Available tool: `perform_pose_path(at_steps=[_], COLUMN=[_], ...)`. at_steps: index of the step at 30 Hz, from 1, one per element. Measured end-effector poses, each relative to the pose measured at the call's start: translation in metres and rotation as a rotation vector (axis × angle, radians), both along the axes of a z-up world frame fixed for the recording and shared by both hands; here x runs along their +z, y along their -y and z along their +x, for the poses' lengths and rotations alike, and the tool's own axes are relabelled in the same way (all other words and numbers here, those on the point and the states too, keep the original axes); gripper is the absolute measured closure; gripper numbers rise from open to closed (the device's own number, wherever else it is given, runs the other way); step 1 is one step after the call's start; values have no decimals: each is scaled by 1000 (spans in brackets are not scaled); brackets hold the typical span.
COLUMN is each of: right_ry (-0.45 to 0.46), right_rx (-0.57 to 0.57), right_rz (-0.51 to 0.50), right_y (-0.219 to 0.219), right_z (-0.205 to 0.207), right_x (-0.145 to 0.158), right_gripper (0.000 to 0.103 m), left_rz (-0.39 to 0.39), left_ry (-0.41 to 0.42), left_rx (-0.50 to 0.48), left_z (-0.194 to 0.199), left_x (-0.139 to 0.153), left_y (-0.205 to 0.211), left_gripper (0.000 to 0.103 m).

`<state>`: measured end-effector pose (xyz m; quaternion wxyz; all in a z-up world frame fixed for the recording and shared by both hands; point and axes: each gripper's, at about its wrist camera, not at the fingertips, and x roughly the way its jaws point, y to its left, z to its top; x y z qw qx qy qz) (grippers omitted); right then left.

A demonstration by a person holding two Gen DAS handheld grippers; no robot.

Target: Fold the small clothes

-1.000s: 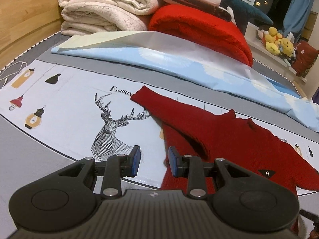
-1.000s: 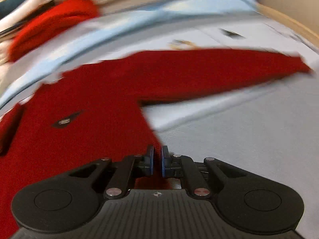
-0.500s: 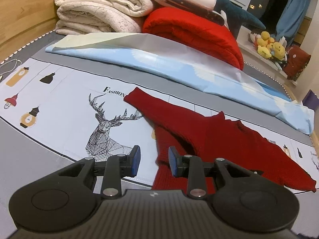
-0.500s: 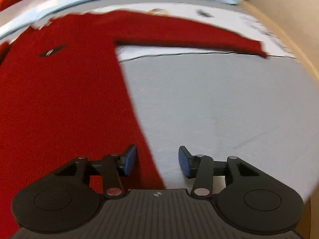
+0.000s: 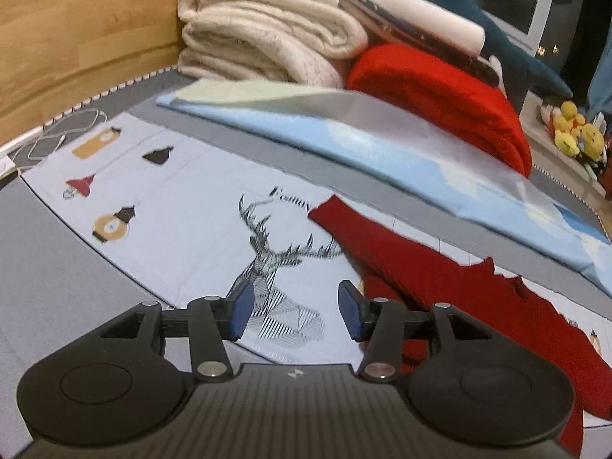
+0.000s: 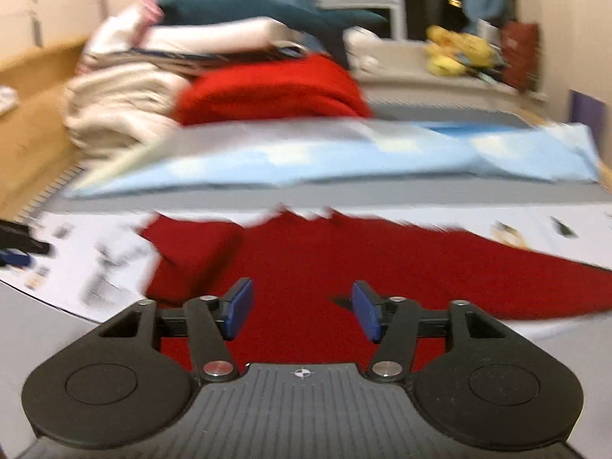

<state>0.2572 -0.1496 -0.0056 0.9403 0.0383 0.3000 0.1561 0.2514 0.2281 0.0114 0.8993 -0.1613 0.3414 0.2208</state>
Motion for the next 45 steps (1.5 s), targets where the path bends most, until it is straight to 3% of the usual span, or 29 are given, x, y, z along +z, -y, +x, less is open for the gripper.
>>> perform_pose_path(at_steps=[7, 9, 12, 13, 15, 17, 20, 21, 23, 24, 26, 27, 31, 32, 34, 38, 40, 42, 43, 44, 45], right_ry=[58, 92, 73, 44, -10, -14, -8, -14, -46, -74, -117, -127, -128, -131, -140, -152, -153, -154, -157, -163, -169], right_rx=[121, 101, 68, 59, 49, 61, 85, 88, 73, 64, 61, 59, 61, 61, 65, 70, 68, 60, 58, 58, 60], right_rz=[-2, -62, -35, -13, 44, 73, 39, 14, -41, -53, -37, -29, -39, -43, -57, -84, -80, -73, -69, -66, -66], right_y=[-28, -31, -20, -17, -6, 2, 9, 10, 13, 16, 22, 24, 27, 27, 25, 21, 22, 23, 24, 24, 24], right_z=[14, 16, 25, 30, 43, 47, 48, 49, 51, 54, 59, 60, 60, 61, 60, 60, 60, 61, 61, 61, 61], right_x=[-14, -17, -28, -32, -34, -32, -28, -30, -34, -37, -42, -43, -45, -46, -50, -55, -54, -52, -52, -53, -53], right_gripper=[41, 41, 41, 41, 41, 41, 42, 43, 54, 57, 59, 59, 59, 59, 59, 59, 59, 59, 59, 59, 59], left_rz=[2, 28, 72, 72, 48, -8, -87, -152, -307, -379, -489, -536, -614, -622, -545, -228, -68, 72, 77, 24, -72], left_ry=[-10, -26, -53, -61, -72, -57, -44, -47, -48, -51, -48, -53, -60, -54, -34, 51, 40, -11, -32, -50, -53], left_rx=[0, 6, -51, -83, -119, -141, -122, -107, -50, -14, 29, 40, 31, 13, -36, -79, -4, 169, 256, 350, 451], left_z=[17, 21, 31, 36, 55, 77, 115, 128, 150, 159, 174, 182, 206, 210, 211, 170, 132, 85, 67, 44, 21], left_x=[-11, -18, -29, -34, -42, -48, -63, -72, -92, -102, -121, -130, -153, -154, -145, -96, -80, -74, -73, -76, -81], left_y=[15, 21, 35, 38, 38, 30, 9, -2, -23, -34, -50, -55, -59, -59, -62, -92, -125, -170, -190, -214, -235], left_gripper=[50, 51, 52, 55, 79, 90, 90, 89, 80, 70, 57, 57, 58, 71, 92, 91, 91, 90, 87, 79, 79])
